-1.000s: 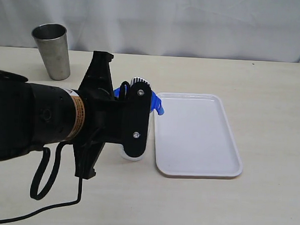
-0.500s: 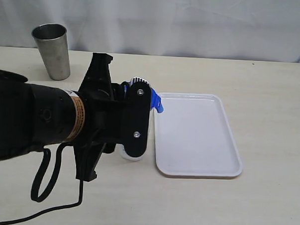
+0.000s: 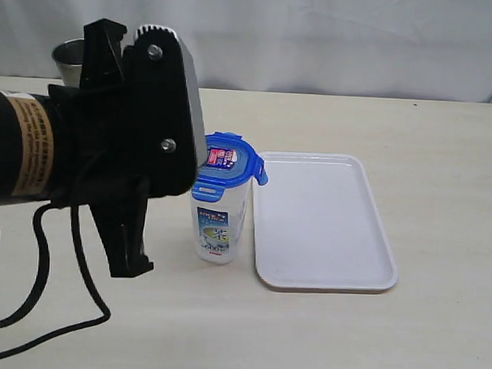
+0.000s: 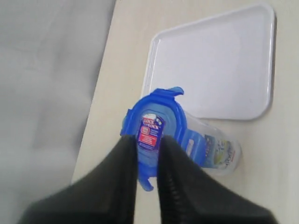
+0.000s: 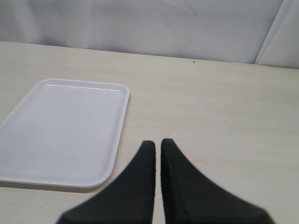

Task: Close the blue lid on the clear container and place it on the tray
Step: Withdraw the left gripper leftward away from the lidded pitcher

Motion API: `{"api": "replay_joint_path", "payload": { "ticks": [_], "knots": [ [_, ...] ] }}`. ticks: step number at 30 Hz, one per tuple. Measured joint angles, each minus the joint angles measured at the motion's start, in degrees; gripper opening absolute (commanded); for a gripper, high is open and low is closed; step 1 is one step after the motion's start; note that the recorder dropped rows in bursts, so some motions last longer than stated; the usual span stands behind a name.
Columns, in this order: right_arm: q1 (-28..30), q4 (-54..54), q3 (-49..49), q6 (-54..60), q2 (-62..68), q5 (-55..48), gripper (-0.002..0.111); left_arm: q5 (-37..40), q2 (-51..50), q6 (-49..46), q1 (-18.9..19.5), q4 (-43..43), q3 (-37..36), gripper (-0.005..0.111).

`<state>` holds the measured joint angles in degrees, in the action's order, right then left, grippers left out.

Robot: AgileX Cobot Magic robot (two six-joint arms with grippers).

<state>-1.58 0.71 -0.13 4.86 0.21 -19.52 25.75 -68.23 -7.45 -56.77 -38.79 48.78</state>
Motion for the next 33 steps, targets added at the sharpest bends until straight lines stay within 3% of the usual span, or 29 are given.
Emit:
{"api": "replay_joint_path", "payload": {
  "ticks": [2,9,13,15,17,19,21,25,28,33],
  "knots": [
    [0.00,0.00,0.00,0.00,0.00,0.00,0.005,-2.41,0.29,1.11,2.13,0.14,0.00,0.000],
    [0.00,0.00,0.00,0.00,0.00,0.00,0.005,-18.05,0.72,7.88,15.49,5.49,0.00,0.000],
    [0.00,0.00,0.00,0.00,0.00,0.00,0.005,-39.67,1.00,13.50,26.32,10.18,-4.85,0.000],
    [0.00,0.00,0.00,0.00,0.00,0.00,0.005,-52.43,0.52,23.21,32.55,4.05,-8.33,0.000],
    [0.00,0.00,0.00,0.00,0.00,0.00,0.005,-69.51,-3.22,37.25,41.46,-8.87,-9.43,0.000],
    [0.00,0.00,0.00,0.00,0.00,0.00,0.005,-88.65,-11.67,48.53,53.16,-18.41,-9.43,0.000],
    [0.00,0.00,0.00,0.00,0.00,0.00,0.005,-93.18,-18.33,49.74,58.27,-24.27,-9.43,0.000],
    [0.00,0.00,0.00,0.00,0.00,0.00,0.005,-92.26,-27.92,40.17,59.38,-32.45,-9.64,0.000],
    [0.00,0.21,0.00,0.14,0.00,0.00,0.005,-93.42,-32.31,32.92,59.38,-28.61,-9.55,0.000],
    [0.00,1.45,0.00,0.52,0.00,0.20,0.005,-94.46,-34.97,31.04,59.38,-30.69,-6.39,0.000]
  ]
}}
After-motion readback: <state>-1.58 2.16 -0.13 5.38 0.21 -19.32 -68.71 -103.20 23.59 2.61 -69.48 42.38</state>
